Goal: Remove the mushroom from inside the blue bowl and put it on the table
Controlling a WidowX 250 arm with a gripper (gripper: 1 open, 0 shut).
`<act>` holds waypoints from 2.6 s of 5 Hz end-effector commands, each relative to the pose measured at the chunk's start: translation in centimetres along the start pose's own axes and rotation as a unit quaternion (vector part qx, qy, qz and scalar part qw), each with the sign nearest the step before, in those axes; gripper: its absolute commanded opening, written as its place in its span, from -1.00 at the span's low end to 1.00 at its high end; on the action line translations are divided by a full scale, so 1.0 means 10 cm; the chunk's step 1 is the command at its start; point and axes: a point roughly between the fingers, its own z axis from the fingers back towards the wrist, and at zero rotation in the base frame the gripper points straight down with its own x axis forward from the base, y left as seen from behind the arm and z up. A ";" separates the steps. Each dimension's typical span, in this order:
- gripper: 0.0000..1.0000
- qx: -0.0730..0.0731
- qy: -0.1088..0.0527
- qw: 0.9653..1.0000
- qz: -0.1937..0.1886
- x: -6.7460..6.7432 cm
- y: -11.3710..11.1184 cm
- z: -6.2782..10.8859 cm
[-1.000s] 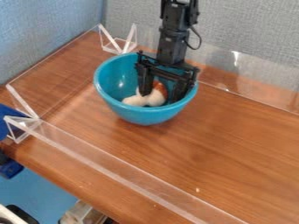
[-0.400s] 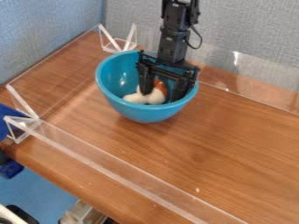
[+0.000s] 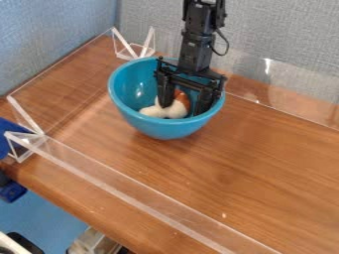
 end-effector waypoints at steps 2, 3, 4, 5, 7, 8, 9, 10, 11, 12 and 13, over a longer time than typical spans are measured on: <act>1.00 -0.002 -0.016 1.000 0.022 0.00 0.12 0.11; 1.00 -0.002 -0.016 1.000 0.025 -0.01 0.13 0.11; 1.00 -0.002 -0.017 0.999 0.027 -0.01 0.13 0.12; 1.00 -0.002 -0.016 0.999 0.029 -0.02 0.14 0.13; -1.00 0.000 -0.012 0.999 0.032 0.02 0.15 0.06; -1.00 0.002 -0.014 0.999 0.030 0.02 0.15 0.05; -1.00 0.005 -0.019 1.000 0.023 0.01 0.14 0.09; -1.00 0.007 -0.027 0.999 0.016 -0.02 0.13 0.15; -1.00 0.010 -0.035 0.999 0.009 -0.05 0.11 0.23; -1.00 0.013 -0.041 0.999 0.003 -0.07 0.10 0.29; -1.00 0.015 -0.049 0.999 -0.004 -0.10 0.09 0.35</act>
